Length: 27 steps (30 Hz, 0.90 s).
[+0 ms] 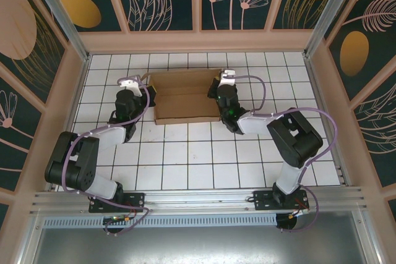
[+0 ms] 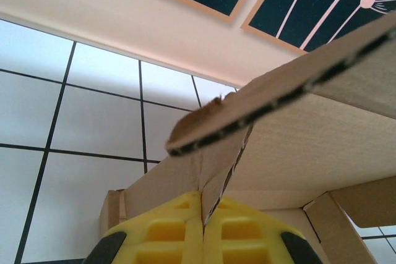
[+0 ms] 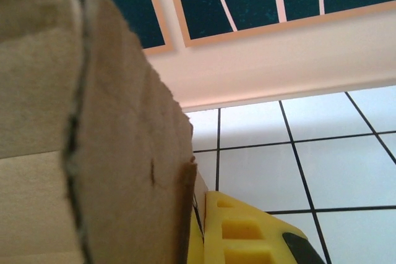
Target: Fold the paper box
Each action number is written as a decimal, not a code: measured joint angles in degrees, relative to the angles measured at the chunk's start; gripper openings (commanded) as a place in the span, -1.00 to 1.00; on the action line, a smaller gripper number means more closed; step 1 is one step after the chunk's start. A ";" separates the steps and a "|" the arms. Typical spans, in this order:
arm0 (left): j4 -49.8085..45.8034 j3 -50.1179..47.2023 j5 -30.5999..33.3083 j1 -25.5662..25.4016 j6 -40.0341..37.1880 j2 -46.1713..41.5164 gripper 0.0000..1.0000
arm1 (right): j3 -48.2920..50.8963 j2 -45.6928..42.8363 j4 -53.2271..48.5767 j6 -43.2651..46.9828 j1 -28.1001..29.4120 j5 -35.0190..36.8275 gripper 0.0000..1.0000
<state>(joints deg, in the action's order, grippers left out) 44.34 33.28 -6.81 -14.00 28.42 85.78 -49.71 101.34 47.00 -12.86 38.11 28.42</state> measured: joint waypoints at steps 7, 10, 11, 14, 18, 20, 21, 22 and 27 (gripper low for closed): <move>2.21 -2.27 0.22 -0.48 1.68 -0.35 -1.00 | 6.54 0.00 10.03 -2.16 1.66 2.16 -1.00; 2.89 -3.80 0.50 -0.79 1.97 -0.96 -1.00 | 9.51 0.00 14.71 -2.29 2.40 2.69 -1.00; 3.08 -4.39 0.70 -0.87 2.10 -1.27 -1.00 | 10.43 0.00 16.11 -2.29 2.62 2.84 -1.00; 3.58 -5.92 0.96 -1.20 2.38 -2.08 -1.00 | 12.79 0.15 19.98 -2.27 3.39 3.10 -1.00; 5.20 -8.00 1.33 -1.36 3.23 -2.27 -1.00 | 14.99 1.14 24.72 -2.27 4.24 3.50 -1.00; 5.92 -9.01 1.44 -1.44 3.43 -2.29 -1.00 | 15.98 1.53 26.75 -2.12 4.63 3.52 -0.91; 6.25 -9.51 1.57 -1.46 3.45 -2.36 -1.00 | 16.61 1.70 27.89 -2.05 4.85 3.48 -0.85; 6.36 -9.90 1.75 -1.46 3.45 -2.56 -1.00 | 17.25 1.77 28.83 -1.99 5.05 3.34 -0.81; 6.40 -11.91 2.49 -1.75 3.45 -3.78 -1.00 | 23.04 2.14 31.43 -2.05 5.55 0.74 -0.47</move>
<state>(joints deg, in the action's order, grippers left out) 50.74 21.37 -4.32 -15.75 31.88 82.00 -26.68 103.48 78.43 -14.92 43.66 29.17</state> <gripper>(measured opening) 0.051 0.224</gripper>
